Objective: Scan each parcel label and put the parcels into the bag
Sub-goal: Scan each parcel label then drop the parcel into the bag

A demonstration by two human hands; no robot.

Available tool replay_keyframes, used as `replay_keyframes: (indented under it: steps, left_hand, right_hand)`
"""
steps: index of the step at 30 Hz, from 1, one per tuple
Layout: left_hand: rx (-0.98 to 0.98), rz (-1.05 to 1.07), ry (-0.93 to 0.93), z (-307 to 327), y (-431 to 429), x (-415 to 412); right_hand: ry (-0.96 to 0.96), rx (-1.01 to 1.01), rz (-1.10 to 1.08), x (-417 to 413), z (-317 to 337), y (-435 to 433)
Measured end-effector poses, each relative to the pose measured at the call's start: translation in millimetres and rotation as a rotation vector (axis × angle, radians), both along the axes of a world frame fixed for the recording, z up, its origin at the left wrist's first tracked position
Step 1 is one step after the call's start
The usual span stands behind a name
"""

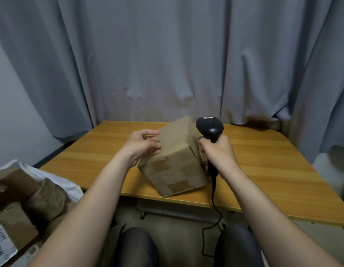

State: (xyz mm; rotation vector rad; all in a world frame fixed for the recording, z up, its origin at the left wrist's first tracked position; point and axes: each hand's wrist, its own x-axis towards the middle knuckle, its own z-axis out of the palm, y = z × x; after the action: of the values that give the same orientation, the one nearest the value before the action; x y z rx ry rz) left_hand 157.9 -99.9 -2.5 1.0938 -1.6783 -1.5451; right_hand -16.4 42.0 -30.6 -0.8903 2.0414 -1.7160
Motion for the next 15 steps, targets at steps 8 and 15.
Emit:
replay_keyframes:
  steps: [8,15]
  left_hand:
    - [0.115,-0.061,-0.433,-27,6,3]
    - [0.118,0.015,-0.130,-20,13,-1]
  right_hand:
    - [0.026,0.065,0.053,-14,-8,11]
    - [-0.020,0.022,0.022,-4,-24,5]
